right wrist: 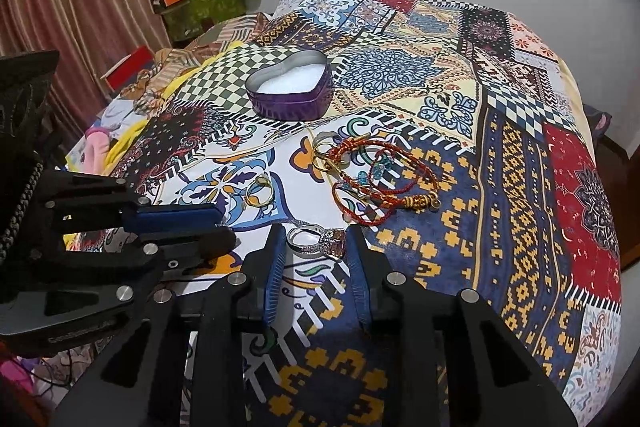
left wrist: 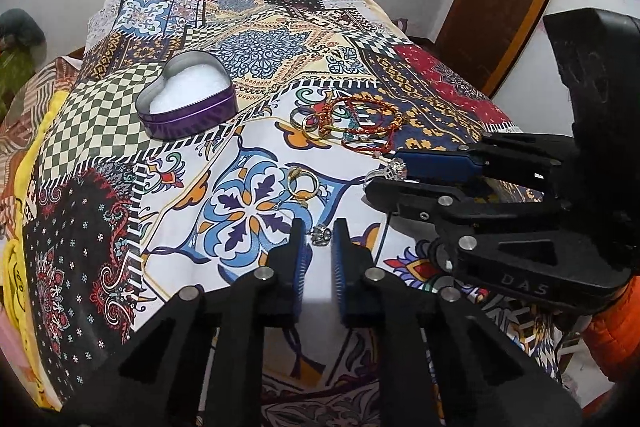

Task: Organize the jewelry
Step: 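Close the right gripper on the silver ring with red stone, then carry the ring in the right gripper over the purple heart tin and lower it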

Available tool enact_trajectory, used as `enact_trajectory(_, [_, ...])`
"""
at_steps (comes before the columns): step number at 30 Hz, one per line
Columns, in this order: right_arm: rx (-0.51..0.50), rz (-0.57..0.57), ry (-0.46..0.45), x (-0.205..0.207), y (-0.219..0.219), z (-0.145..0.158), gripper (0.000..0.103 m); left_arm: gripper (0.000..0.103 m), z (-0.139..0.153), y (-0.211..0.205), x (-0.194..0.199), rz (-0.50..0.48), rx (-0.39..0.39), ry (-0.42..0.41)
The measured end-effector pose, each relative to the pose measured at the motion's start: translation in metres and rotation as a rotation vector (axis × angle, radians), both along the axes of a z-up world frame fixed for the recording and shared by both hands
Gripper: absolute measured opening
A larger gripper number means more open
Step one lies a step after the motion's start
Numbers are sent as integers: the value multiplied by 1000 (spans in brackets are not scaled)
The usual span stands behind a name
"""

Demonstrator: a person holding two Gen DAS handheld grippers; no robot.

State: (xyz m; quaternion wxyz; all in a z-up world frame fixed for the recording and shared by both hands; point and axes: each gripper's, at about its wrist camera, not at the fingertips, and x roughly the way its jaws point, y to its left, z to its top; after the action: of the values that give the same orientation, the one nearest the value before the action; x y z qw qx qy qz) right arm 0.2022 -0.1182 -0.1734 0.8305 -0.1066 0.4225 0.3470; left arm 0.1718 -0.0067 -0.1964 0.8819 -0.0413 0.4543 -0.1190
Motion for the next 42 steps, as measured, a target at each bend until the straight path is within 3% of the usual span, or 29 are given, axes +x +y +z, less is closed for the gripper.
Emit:
enact_trajectory(10, [35,-46,-7,-3,-10,11,28,9,7,2,-1,36,-6,-21])
enact_trajectory(23, [95,-84,-98,-14,-7,53,28,9,55,23,-13,102,-9,-152])
enact_trajectory(34, [146,-86,-189,-11,16,91,28,9,80,52,-5,152,25,-240])
enact_trajectory(42, [139,-50,-230,2,41,99,28,9,89,79,11,194,39,-271])
